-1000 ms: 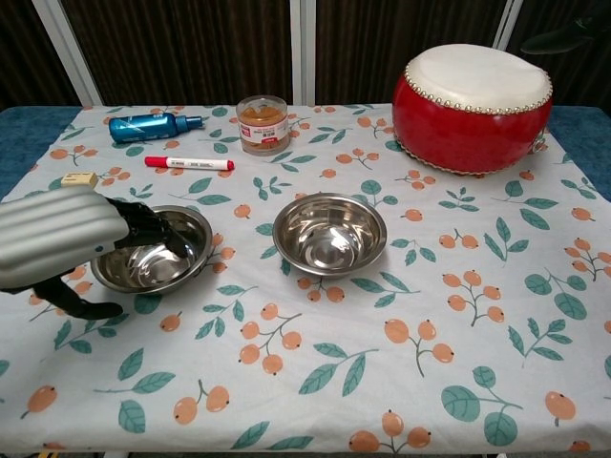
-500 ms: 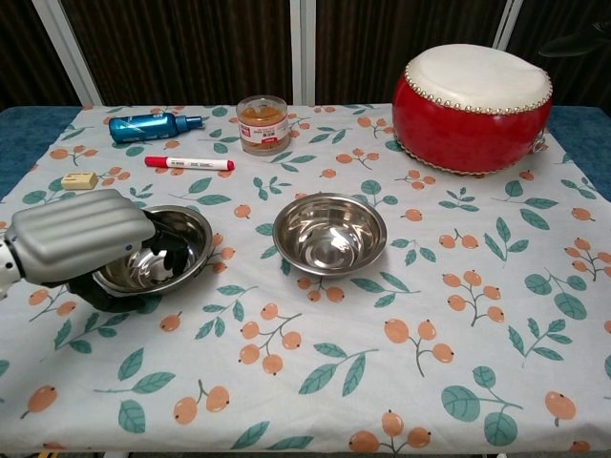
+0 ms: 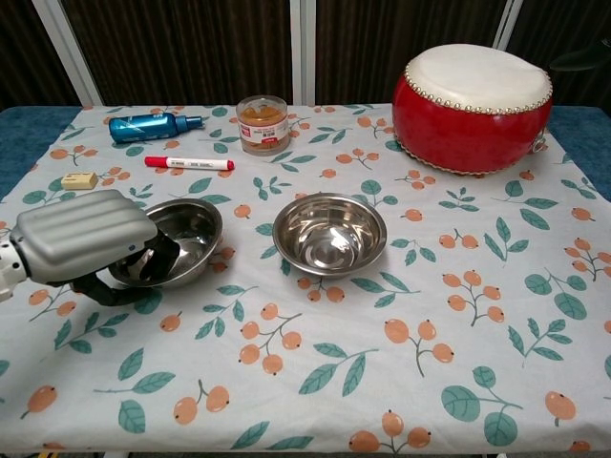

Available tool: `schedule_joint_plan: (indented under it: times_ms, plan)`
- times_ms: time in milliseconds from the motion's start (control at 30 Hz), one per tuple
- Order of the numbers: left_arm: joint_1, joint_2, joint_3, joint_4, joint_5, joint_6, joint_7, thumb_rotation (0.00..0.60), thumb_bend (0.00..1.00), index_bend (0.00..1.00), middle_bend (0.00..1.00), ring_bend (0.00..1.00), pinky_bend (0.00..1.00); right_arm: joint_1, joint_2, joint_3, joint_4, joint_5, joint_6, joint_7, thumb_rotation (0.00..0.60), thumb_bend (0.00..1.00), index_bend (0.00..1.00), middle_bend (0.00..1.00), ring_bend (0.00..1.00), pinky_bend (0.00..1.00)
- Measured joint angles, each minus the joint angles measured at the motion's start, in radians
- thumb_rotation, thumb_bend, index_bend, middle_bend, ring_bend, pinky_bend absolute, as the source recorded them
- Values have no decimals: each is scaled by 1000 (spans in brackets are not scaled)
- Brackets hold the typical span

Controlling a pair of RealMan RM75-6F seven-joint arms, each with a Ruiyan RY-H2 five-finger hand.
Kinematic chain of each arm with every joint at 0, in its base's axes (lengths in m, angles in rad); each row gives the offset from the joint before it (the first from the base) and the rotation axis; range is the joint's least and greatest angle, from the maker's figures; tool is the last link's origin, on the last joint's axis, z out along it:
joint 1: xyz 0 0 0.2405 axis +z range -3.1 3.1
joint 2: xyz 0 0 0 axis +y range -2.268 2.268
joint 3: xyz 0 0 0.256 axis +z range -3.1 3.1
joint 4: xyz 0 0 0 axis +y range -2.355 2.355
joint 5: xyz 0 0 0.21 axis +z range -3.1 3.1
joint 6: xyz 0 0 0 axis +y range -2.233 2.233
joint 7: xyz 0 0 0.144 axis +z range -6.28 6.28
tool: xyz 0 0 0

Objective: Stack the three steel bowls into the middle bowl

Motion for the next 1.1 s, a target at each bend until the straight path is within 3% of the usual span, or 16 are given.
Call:
schedule_joint_plan:
  times_ms: [467, 767, 1100]
  plan:
    - [-14, 10, -4, -26, -1, 29, 23, 600, 403, 673, 699, 638, 759, -5, 3, 3, 2, -4, 17, 12, 600, 66, 172, 236, 60, 160]
    - [-86, 17, -66, -98, -4, 8, 79, 600, 404, 679, 705, 644, 763, -27, 27, 48, -20, -30, 96, 73, 600, 55, 167, 236, 60, 161]
    - [-204, -96, -165, -167, -77, -101, 203, 600, 406, 680, 706, 646, 764, -83, 95, 120, -75, -32, 189, 236, 600, 50, 130, 239, 60, 160]
